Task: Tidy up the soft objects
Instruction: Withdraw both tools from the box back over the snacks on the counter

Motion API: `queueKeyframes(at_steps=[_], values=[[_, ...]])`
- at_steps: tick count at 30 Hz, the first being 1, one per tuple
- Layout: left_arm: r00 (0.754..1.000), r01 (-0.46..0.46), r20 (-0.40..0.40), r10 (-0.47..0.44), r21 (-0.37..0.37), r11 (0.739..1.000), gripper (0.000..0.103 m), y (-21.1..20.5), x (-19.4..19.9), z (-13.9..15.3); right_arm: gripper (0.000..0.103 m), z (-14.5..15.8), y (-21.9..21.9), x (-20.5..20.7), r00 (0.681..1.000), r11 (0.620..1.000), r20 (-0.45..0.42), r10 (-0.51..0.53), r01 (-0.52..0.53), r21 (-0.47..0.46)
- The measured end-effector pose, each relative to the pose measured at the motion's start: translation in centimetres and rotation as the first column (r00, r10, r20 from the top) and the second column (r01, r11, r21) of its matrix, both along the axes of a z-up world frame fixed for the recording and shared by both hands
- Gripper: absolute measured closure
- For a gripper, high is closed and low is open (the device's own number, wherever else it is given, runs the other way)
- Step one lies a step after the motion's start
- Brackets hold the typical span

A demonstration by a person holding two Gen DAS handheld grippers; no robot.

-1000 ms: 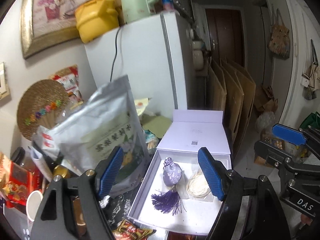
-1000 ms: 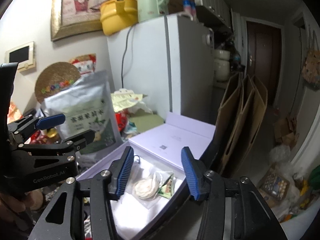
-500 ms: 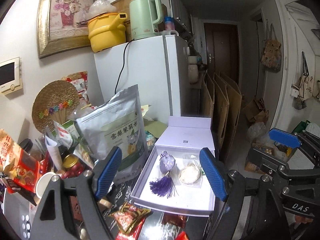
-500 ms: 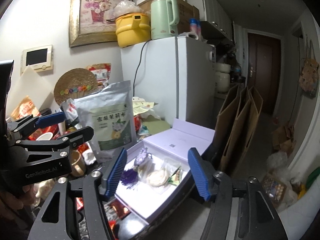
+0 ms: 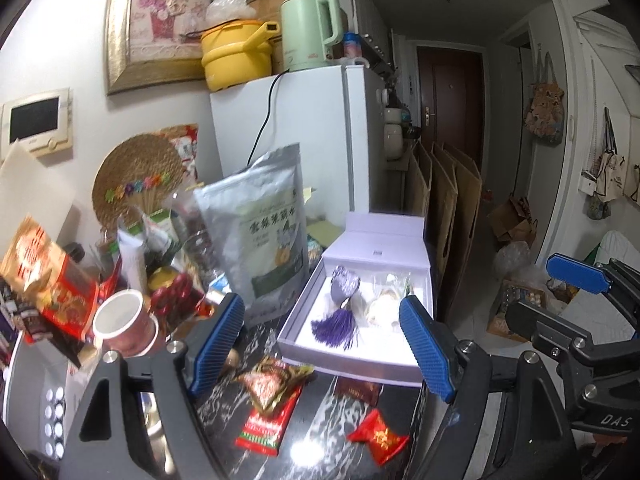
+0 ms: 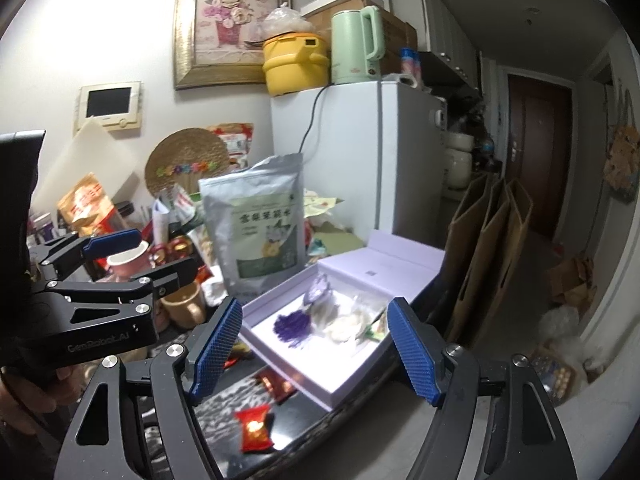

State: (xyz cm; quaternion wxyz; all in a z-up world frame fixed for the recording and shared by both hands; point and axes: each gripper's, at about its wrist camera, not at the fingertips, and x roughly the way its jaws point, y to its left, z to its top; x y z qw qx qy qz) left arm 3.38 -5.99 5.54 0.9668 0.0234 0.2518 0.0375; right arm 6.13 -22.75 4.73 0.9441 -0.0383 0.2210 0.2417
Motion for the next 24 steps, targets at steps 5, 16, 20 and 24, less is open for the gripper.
queueKeyframes(at_steps=[5, 16, 20, 24], values=[[0.999, -0.026, -0.033, 0.025, -0.026, 0.999, 0.023, 1.2, -1.4, -1.8, 0.027, -1.7, 0.5, -1.2, 1.000, 1.000, -0.025, 0.018, -0.019, -0.005], [0.994, -0.040, -0.105, 0.033, -0.070, 0.997, 0.023, 2.4, -3.0, -5.3, 0.027, -5.8, 1.5, -2.8, 0.993, 0.999, -0.109, 0.054, -0.054, 0.003], [0.989, -0.043, -0.147, 0.029, -0.095, 0.995, 0.023, 2.9, -3.0, -7.0, 0.027, -7.5, 1.9, -3.1, 0.987, 0.998, -0.145, 0.065, -0.066, 0.000], [0.981, -0.048, -0.193, 0.022, -0.129, 0.991, 0.023, 3.6, -2.7, -8.8, 0.027, -9.1, 2.1, -2.9, 0.980, 0.997, -0.181, 0.077, -0.078, 0.002]])
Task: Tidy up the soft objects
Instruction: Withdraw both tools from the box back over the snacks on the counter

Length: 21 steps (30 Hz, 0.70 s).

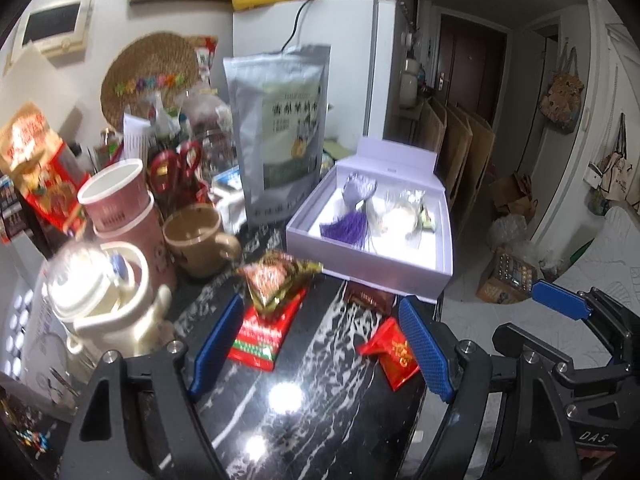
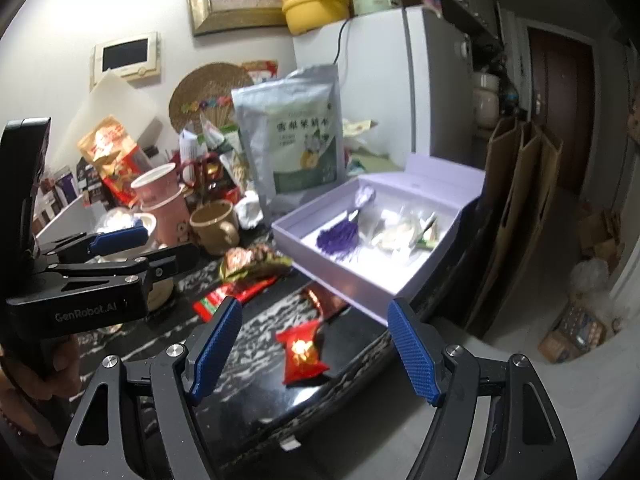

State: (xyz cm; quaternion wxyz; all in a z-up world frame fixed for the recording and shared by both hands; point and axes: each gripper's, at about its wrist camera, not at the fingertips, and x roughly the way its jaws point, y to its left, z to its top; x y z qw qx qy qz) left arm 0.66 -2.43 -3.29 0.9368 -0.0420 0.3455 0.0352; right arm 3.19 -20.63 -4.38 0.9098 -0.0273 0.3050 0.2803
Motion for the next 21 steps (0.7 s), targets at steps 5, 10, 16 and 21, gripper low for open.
queueKeyframes(at_steps=[5, 10, 16, 21], values=[[1.000, 0.002, -0.029, -0.002, -0.017, 1.000, 0.023, 0.6, 0.5, -1.8, 0.027, -2.0, 0.5, 0.5, 0.999, 1.000, -0.043, 0.012, -0.012, -0.014], [0.998, 0.007, -0.068, -0.010, -0.036, 0.999, 0.023, 1.4, 1.5, -3.8, 0.027, -3.7, 1.0, 1.4, 0.997, 1.000, -0.081, 0.020, -0.022, -0.021], [0.992, 0.011, -0.122, -0.017, -0.049, 0.999, 0.023, 2.3, 3.3, -6.4, 0.027, -6.1, 2.1, 2.9, 0.990, 0.998, -0.135, 0.040, -0.046, -0.041], [0.984, -0.013, -0.177, -0.001, -0.076, 0.997, 0.023, 3.8, 5.2, -8.8, 0.027, -8.1, 3.2, 4.0, 0.982, 0.995, -0.177, 0.067, -0.079, -0.064]])
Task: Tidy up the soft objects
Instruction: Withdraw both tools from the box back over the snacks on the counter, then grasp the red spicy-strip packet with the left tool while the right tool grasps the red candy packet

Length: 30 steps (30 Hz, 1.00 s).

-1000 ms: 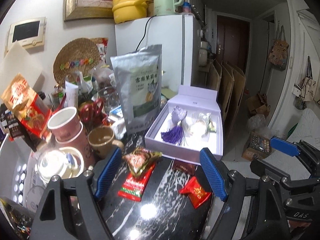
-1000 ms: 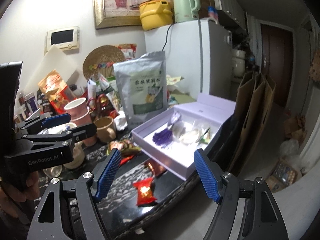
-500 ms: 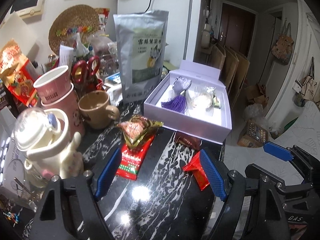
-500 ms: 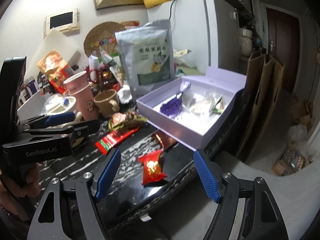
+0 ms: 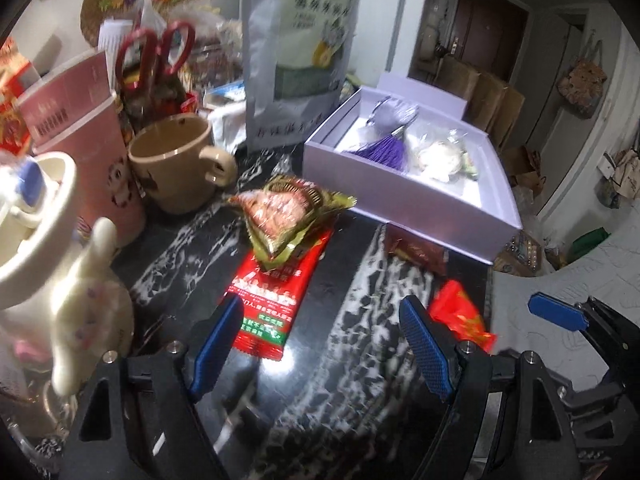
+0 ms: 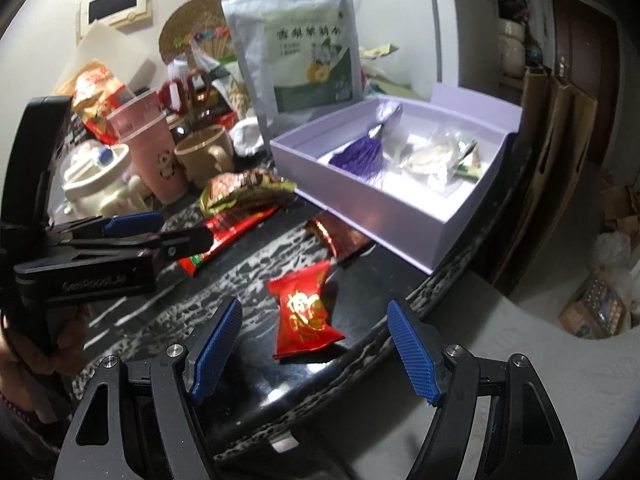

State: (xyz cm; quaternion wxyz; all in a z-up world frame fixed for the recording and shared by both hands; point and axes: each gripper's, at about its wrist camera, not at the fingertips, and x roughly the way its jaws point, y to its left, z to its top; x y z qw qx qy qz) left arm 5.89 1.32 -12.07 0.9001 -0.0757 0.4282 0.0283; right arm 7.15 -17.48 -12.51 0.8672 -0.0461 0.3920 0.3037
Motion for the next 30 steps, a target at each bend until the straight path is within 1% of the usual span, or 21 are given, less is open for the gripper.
queueKeyframes(at_steps=[4, 9, 11, 14, 17, 20, 24, 26, 28, 30], values=[[0.999, -0.004, -0.038, 0.003, -0.010, 1.000, 0.023, 0.9, 1.5, -1.6, 0.027, -1.2, 0.5, 0.9, 0.999, 1.000, -0.031, 0.017, -0.017, -0.008], [0.998, -0.009, -0.065, 0.008, -0.014, 1.000, 0.023, 1.7, 2.9, -3.2, 0.027, -2.0, 0.7, 1.8, 0.998, 1.000, -0.063, 0.027, -0.026, 0.007], [0.999, -0.009, -0.052, 0.010, 0.019, 1.000, 0.023, 1.7, 3.3, -3.4, 0.027, -2.2, 0.7, 2.1, 0.997, 1.000, -0.071, 0.030, -0.029, 0.008], [0.998, 0.000, -0.057, 0.004, 0.061, 0.998, 0.023, 1.8, 3.9, -3.8, 0.027, -2.5, 0.8, 2.6, 0.996, 0.999, -0.082, 0.036, -0.034, 0.016], [0.997, -0.005, -0.074, 0.010, 0.058, 0.998, 0.023, 2.3, 4.5, -4.5, 0.027, -2.6, 0.9, 3.0, 0.995, 0.999, -0.089, 0.038, -0.036, 0.020], [0.998, -0.006, -0.067, 0.012, 0.084, 0.996, 0.023, 2.6, 4.8, -4.7, 0.027, -2.7, 1.0, 3.2, 0.995, 0.999, -0.092, 0.043, -0.041, 0.021], [0.998, -0.004, -0.060, 0.009, 0.085, 0.996, 0.023, 2.7, 5.0, -4.7, 0.027, -2.9, 1.2, 3.3, 0.994, 0.999, -0.099, 0.049, -0.047, 0.018], [0.999, -0.001, -0.050, 0.005, 0.084, 0.996, 0.028, 2.5, 4.9, -4.7, 0.027, -3.1, 1.3, 3.5, 0.993, 0.999, -0.109, 0.048, -0.046, 0.021], [0.999, 0.013, -0.040, -0.010, 0.088, 0.996, 0.048, 2.2, 4.3, -4.5, 0.027, -3.2, 1.3, 3.5, 0.992, 0.999, -0.117, 0.048, -0.045, 0.029], [0.999, 0.027, -0.042, -0.023, 0.093, 0.995, 0.052, 1.7, 4.0, -4.4, 0.027, -3.4, 1.3, 3.6, 0.991, 0.999, -0.125, 0.046, -0.043, 0.031]])
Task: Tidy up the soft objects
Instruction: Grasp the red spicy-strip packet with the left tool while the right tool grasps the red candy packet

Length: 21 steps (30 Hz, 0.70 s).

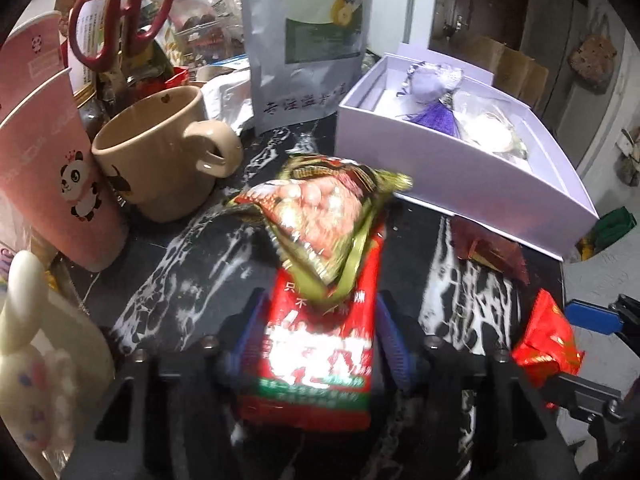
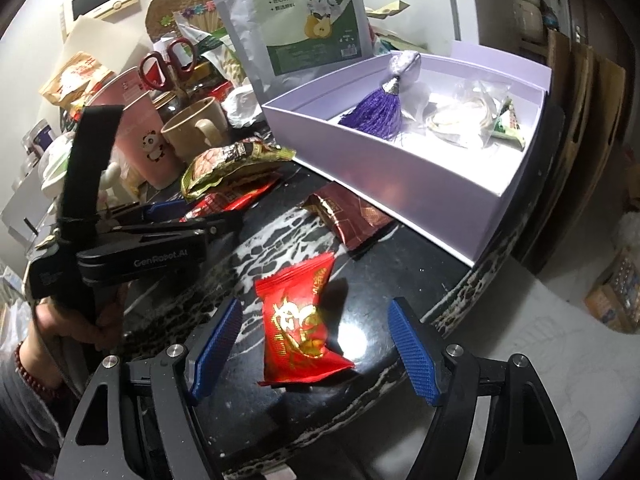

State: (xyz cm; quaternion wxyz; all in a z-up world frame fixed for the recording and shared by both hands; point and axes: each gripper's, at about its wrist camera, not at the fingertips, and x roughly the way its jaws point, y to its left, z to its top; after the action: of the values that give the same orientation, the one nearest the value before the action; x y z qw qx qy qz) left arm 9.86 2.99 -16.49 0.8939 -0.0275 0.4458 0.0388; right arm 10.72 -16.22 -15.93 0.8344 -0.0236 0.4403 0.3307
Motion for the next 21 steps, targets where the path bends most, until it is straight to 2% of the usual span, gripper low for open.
queueKeyframes(at_steps=[2, 6, 10, 21], values=[[1.000, 0.007, -0.007, -0.007, 0.002, 1.000, 0.053, -0.3, -0.2, 0.1, 0.029, -0.2, 0.0, 0.0, 1.000, 1.000, -0.006, 0.001, -0.001, 0.000], [1.000, 0.014, -0.021, -0.014, -0.003, 1.000, 0.053, -1.0, -0.9, 0.2, 0.041, -0.4, 0.0, -0.3, 1.000, 1.000, -0.006, 0.008, -0.009, -0.007], [0.999, 0.013, -0.038, -0.014, -0.015, 1.000, 0.053, -1.8, -2.5, 0.3, 0.060, -0.5, -0.1, -0.6, 1.000, 1.000, -0.009, 0.026, -0.026, -0.002], [0.997, -0.011, -0.083, 0.004, -0.092, 0.996, 0.054, -3.5, -7.2, 0.7, 0.062, -0.5, -0.6, -2.0, 0.999, 0.999, 0.015, 0.046, -0.046, -0.001]])
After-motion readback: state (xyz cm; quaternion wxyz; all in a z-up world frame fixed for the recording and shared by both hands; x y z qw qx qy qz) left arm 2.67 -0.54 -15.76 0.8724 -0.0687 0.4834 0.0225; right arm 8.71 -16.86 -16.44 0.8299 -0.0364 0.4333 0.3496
